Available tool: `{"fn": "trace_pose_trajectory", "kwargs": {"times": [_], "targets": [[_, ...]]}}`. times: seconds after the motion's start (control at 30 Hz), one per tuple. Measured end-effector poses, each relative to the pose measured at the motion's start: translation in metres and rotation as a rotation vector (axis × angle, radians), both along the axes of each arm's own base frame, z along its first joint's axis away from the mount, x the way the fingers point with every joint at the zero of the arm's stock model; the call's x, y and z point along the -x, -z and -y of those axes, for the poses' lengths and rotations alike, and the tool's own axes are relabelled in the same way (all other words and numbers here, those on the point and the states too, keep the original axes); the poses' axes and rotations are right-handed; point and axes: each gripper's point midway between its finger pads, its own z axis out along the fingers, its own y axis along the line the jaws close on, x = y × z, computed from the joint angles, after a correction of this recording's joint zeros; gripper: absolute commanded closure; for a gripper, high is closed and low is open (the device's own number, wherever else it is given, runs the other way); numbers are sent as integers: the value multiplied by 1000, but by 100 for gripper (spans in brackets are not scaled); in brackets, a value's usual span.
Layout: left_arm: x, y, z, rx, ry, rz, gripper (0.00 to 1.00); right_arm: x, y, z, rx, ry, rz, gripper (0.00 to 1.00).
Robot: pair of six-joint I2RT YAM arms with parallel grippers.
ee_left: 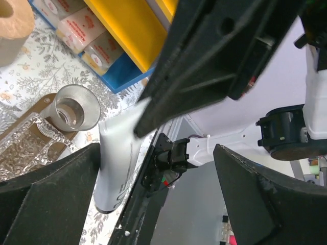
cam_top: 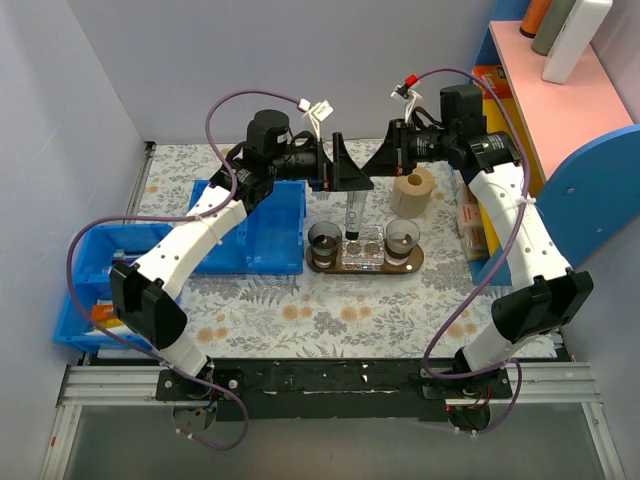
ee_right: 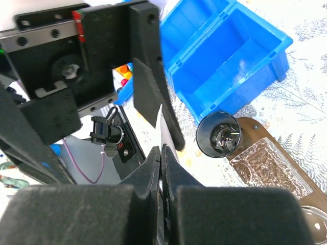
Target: Prepare toiletry sets of a toothbrush and toothpaste on the tray
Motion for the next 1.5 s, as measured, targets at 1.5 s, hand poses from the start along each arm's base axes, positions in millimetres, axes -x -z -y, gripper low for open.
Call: {"fn": "trace_pose_trajectory", "kwargs": {"times": [1.5], "targets": [[-33, 84, -171, -138, -465, 174, 2, 13, 55, 27, 207, 37, 783, 99]]}}
